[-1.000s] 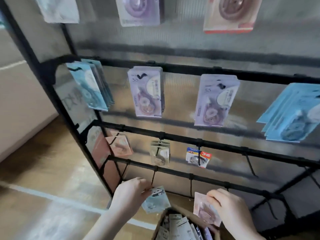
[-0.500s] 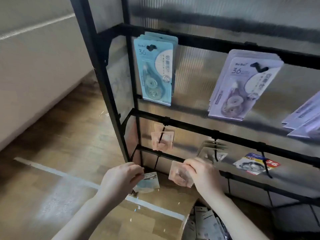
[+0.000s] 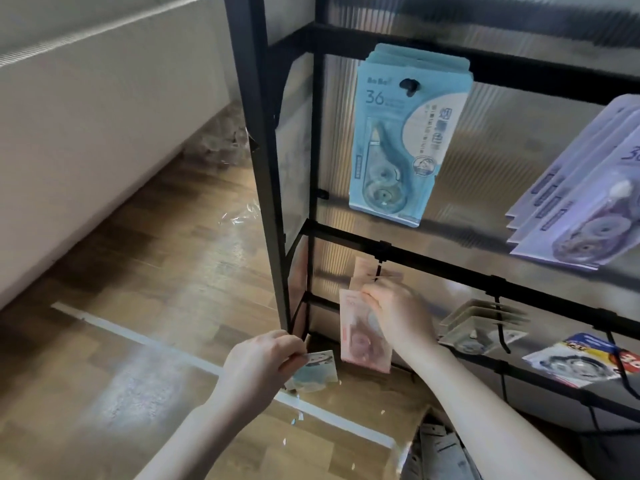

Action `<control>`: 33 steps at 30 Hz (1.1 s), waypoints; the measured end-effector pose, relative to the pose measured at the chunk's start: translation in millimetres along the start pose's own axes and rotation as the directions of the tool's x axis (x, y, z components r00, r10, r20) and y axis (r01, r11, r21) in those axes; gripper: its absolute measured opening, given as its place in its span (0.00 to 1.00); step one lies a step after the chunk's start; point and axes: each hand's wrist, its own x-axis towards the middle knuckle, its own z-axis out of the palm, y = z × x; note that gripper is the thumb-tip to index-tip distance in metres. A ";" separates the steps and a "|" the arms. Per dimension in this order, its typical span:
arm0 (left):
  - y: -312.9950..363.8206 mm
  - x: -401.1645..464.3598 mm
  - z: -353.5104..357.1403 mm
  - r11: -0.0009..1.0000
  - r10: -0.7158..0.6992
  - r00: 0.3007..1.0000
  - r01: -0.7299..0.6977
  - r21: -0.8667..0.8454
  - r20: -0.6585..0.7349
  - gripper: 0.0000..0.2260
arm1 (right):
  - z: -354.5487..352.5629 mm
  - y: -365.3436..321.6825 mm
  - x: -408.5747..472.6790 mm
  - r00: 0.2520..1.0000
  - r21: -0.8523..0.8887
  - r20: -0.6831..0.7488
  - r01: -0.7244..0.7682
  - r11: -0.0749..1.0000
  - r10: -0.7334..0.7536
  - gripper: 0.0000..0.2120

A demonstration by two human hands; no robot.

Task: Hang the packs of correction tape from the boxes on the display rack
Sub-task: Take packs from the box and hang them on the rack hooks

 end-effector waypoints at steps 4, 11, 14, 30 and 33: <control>-2.0 2.9 3.5 1.000 0.017 1.000 -0.017 0.008 0.014 0.05 | -0.3 2.0 -0.5 1.000 0.057 -0.005 -0.026 0.998 0.026 0.12; 1.7 15.0 -0.5 0.997 0.074 0.997 -0.074 0.034 0.016 0.03 | -4.2 7.6 -6.7 0.996 -0.012 0.077 0.042 0.999 -0.041 0.11; 4.6 21.0 -6.3 0.995 0.089 0.996 -0.089 0.046 -0.005 0.05 | -6.7 12.3 -5.8 0.993 -0.056 0.110 0.050 0.997 -0.043 0.15; 15.2 31.6 -14.7 0.993 0.118 0.992 -0.119 0.026 0.043 0.08 | 1.4 24.3 16.3 0.957 -0.174 0.283 -0.019 0.985 0.068 0.18; 21.8 34.4 -19.7 0.992 0.123 0.990 -0.123 -0.007 0.067 0.11 | 4.9 27.4 16.7 0.955 -0.209 0.282 -0.029 0.977 0.088 0.19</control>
